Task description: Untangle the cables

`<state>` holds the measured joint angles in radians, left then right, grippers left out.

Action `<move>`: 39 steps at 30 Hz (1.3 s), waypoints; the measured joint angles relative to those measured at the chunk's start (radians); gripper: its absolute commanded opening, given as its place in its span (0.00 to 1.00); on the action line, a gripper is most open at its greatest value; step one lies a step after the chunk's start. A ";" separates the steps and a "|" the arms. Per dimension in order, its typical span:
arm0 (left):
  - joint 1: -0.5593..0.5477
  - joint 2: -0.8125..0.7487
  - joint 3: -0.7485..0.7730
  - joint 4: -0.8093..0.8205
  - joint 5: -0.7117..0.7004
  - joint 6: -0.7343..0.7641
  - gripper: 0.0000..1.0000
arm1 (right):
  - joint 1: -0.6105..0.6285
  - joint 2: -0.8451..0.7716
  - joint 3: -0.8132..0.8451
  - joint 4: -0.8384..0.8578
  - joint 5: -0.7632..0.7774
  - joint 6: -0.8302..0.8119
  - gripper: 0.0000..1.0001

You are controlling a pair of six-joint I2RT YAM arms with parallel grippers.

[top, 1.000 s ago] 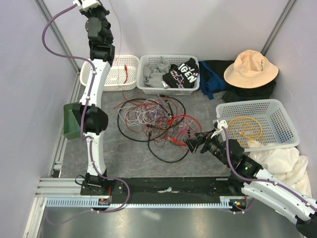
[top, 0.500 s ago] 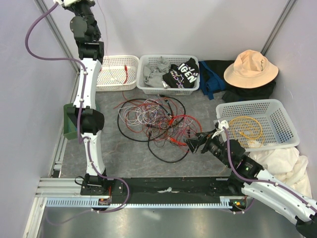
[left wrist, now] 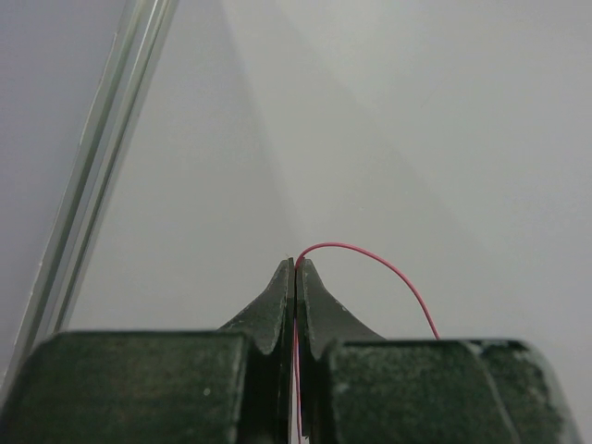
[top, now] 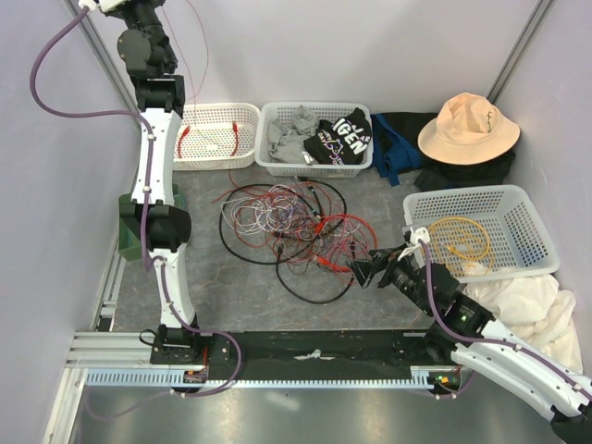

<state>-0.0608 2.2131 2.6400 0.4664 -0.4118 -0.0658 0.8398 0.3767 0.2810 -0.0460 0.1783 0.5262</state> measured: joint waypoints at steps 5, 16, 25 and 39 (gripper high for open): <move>0.022 -0.027 0.000 -0.007 0.002 -0.012 0.02 | 0.000 0.029 0.000 0.000 -0.005 0.000 0.91; 0.025 -0.039 0.001 0.016 0.003 -0.013 0.02 | 0.000 -0.056 -0.013 -0.016 0.008 0.001 0.92; 0.005 0.071 -0.024 0.064 0.005 -0.014 0.02 | 0.000 0.060 -0.013 -0.008 0.016 0.000 0.92; -0.110 0.135 -0.170 -0.027 -0.077 0.031 0.02 | 0.000 0.120 -0.021 0.039 0.019 0.000 0.93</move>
<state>-0.1707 2.3478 2.4702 0.4389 -0.4892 -0.0349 0.8398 0.4969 0.2600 -0.0074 0.1974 0.5262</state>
